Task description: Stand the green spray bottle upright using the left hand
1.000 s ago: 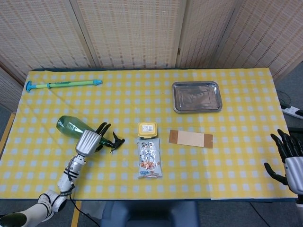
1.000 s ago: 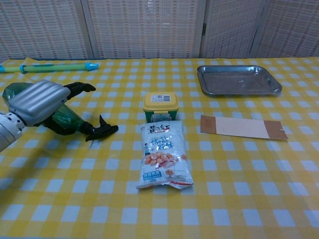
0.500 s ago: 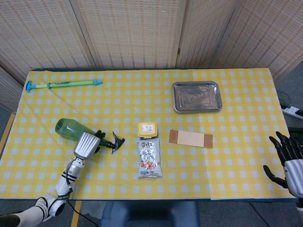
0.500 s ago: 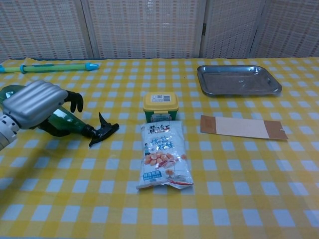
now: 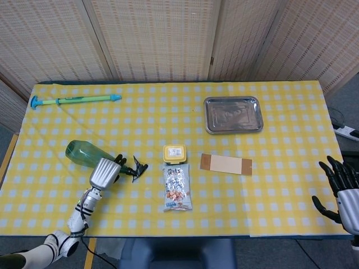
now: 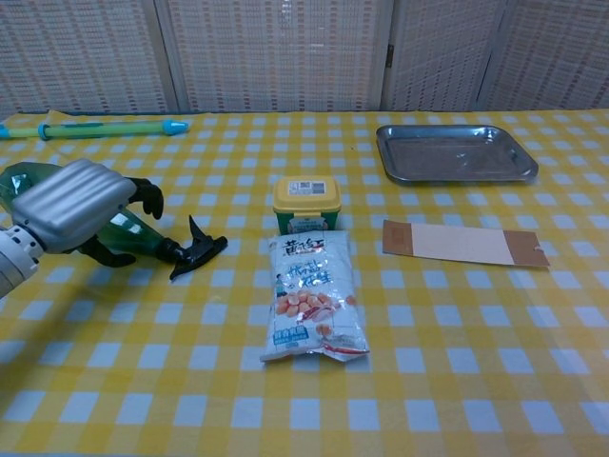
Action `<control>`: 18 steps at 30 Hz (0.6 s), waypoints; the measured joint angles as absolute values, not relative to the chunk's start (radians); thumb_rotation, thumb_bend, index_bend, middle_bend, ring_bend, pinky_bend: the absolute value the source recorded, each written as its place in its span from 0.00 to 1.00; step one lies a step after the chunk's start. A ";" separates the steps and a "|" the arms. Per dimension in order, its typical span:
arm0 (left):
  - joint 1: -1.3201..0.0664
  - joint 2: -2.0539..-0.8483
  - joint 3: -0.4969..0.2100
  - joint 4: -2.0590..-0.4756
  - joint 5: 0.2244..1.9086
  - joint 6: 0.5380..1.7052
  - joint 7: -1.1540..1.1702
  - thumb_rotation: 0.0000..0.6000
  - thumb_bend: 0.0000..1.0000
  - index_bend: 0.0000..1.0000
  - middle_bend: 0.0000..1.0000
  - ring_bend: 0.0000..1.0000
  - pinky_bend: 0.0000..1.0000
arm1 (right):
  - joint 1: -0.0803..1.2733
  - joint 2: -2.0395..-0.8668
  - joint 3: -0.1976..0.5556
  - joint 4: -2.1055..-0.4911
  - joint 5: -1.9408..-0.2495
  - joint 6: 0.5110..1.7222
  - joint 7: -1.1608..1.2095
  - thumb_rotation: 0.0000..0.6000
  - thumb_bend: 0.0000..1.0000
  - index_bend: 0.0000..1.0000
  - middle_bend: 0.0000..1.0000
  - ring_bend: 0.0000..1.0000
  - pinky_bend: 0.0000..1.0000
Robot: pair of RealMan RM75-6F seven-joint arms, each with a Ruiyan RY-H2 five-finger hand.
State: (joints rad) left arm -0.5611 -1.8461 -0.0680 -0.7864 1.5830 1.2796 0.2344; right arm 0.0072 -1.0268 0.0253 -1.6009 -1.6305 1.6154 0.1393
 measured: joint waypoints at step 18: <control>-0.592 -1.920 -0.055 -0.655 1.559 1.207 0.167 1.00 0.20 0.52 0.49 1.00 1.00 | 0.002 -1.024 0.026 -1.596 -1.624 1.616 0.140 1.00 0.35 0.00 0.00 0.00 0.00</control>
State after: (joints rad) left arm -0.5923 -1.9199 -0.0550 -0.6555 1.5594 1.2074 0.1672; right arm 0.0022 -1.0239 0.0258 -1.5963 -1.6241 1.6162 0.1405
